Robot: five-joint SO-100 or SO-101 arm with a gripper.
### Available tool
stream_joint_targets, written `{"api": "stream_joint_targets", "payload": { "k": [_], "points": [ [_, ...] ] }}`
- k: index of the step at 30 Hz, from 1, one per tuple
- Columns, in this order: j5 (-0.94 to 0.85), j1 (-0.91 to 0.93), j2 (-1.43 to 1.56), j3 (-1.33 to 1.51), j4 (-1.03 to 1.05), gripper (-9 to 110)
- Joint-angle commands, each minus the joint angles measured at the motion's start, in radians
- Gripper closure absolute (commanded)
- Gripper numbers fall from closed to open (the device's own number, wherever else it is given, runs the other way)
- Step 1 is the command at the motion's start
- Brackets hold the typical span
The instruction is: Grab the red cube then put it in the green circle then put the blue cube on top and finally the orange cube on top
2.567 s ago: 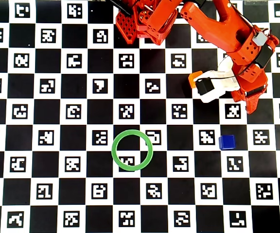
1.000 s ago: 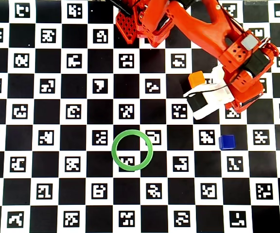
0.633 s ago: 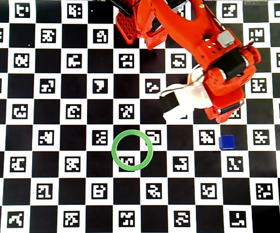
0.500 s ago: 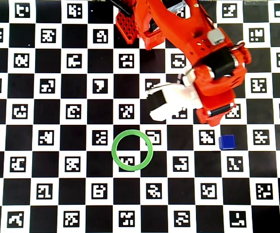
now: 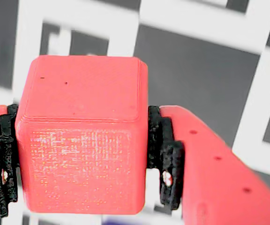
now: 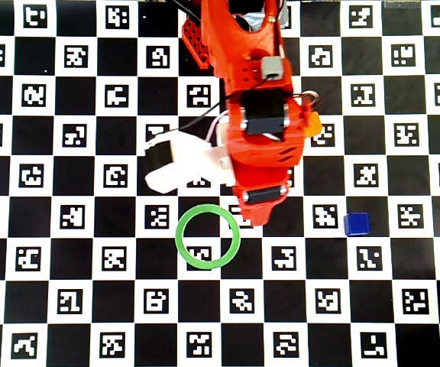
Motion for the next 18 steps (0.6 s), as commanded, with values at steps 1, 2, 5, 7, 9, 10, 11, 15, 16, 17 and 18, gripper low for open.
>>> {"api": "stream_joint_targets", "payload": {
  "k": [1,2,5,7,9,10,11,15,16,17,18],
  "points": [
    [-0.029,0.057,-0.026,-0.075,-0.038,95],
    [-0.034,0.066,-0.046,-0.077,-0.051,95],
    [-0.046,0.091,-0.106,-0.081,-0.084,95],
    [-0.055,0.104,-0.132,-0.067,-0.118,95],
    [-0.067,0.114,-0.146,-0.04,-0.161,95],
    [-0.071,0.118,-0.153,-0.029,-0.181,95],
    [-0.074,0.121,-0.161,-0.017,-0.199,95],
    [-0.075,0.13,-0.181,0.044,-0.272,95],
    [-0.075,0.132,-0.184,0.064,-0.29,95],
    [-0.075,0.133,-0.187,0.08,-0.305,95],
    [-0.072,0.135,-0.192,0.097,-0.324,95]
  ]
}}
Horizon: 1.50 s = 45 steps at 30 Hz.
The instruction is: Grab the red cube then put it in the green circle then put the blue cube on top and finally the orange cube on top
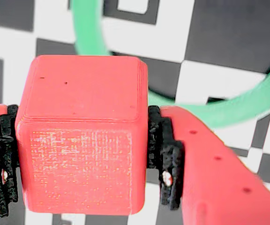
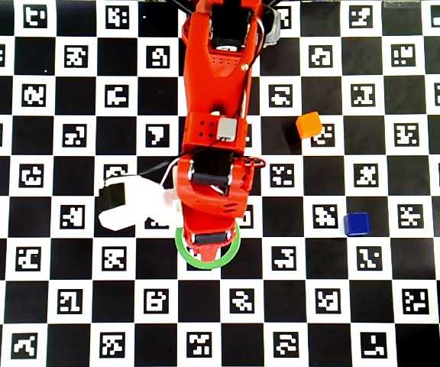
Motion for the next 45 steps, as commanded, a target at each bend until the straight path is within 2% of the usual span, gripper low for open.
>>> {"api": "stream_joint_targets", "payload": {
  "k": [1,14,45],
  "points": [
    [0.002,0.012,0.023,0.023,-0.069,95],
    [0.028,0.006,-0.032,0.15,-0.186,95],
    [0.107,-0.043,-0.091,0.267,-0.276,95]
  ]
}}
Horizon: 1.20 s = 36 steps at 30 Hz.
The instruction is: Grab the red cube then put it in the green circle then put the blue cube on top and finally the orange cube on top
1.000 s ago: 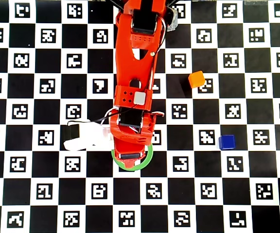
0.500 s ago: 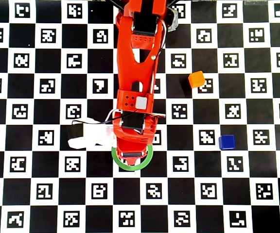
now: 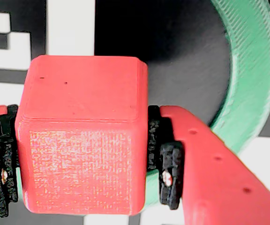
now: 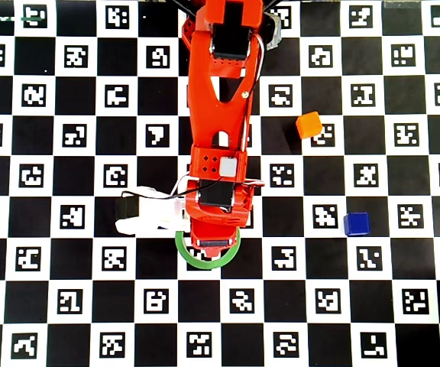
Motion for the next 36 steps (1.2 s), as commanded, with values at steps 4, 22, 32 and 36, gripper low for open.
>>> {"api": "stream_joint_targets", "payload": {
  "k": [4,22,32,36],
  "points": [
    [0.005,0.003,0.018,-0.011,-0.017,95],
    [0.011,0.006,0.005,-0.025,-0.009,95],
    [0.021,0.008,-0.003,-0.037,0.0,95],
    [0.041,0.015,-0.003,-0.043,0.003,86]
  ]
}}
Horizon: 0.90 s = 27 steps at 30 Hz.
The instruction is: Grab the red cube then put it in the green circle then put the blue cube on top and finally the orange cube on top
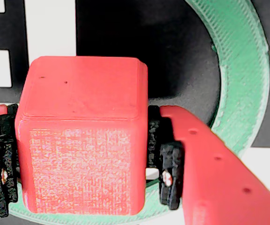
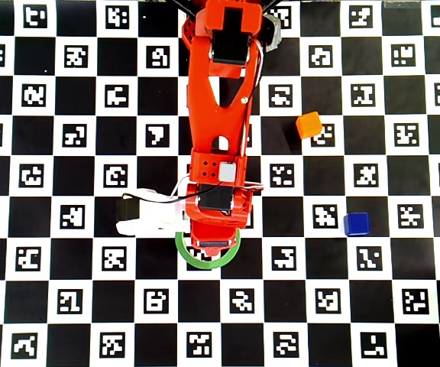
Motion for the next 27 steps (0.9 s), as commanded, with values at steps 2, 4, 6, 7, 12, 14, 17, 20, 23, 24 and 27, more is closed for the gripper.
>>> {"api": "stream_joint_targets", "payload": {
  "k": [2,4,6,7,12,14,17,20,23,24,27],
  "points": [
    [0.011,0.017,0.018,-0.041,0.011,75],
    [0.012,0.017,0.018,-0.043,0.012,71],
    [0.021,0.018,0.021,-0.043,0.012,68],
    [0.025,0.02,0.023,-0.043,0.012,67],
    [0.038,0.02,0.038,-0.052,0.021,66],
    [0.041,0.02,0.044,-0.067,0.035,65],
    [0.046,0.02,0.058,-0.094,0.066,65],
    [0.048,0.02,0.071,-0.126,0.097,64],
    [0.048,0.015,0.091,-0.156,0.127,62],
    [0.049,0.014,0.101,-0.166,0.138,61],
    [0.063,0.009,0.127,-0.202,0.183,60]
  ]
}}
